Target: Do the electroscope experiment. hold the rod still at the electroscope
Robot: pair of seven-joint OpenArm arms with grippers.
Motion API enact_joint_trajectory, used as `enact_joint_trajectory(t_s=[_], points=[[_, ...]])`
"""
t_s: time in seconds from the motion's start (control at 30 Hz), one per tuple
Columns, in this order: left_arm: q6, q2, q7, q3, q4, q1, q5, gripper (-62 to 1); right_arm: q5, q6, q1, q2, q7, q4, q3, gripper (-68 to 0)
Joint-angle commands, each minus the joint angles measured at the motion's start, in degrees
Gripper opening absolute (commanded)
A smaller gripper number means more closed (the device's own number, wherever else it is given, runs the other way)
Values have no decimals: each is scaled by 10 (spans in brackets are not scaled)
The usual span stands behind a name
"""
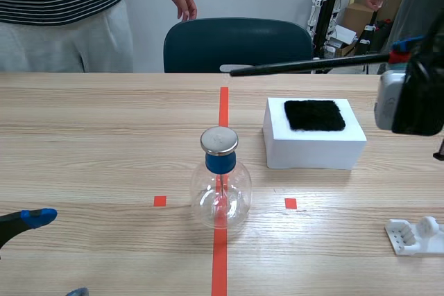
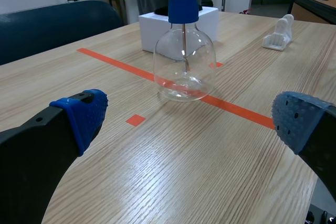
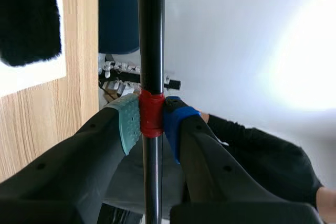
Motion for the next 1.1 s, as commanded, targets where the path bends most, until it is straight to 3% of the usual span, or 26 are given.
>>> enact_joint_trajectory(t_s=[0.0,0.53,1.07], points=[[-2,-2,-26,-6,9,3,-8,14,-10,-9,13,10,-13,6,2,-673],[-2,-2,-26,-6,9,3,-8,14,-111,-8,31,33,-20,6,-62,-673],[-2,-2,-26,-6,9,3,-8,14,-145,-8,42,37,-23,6,-75,-673]])
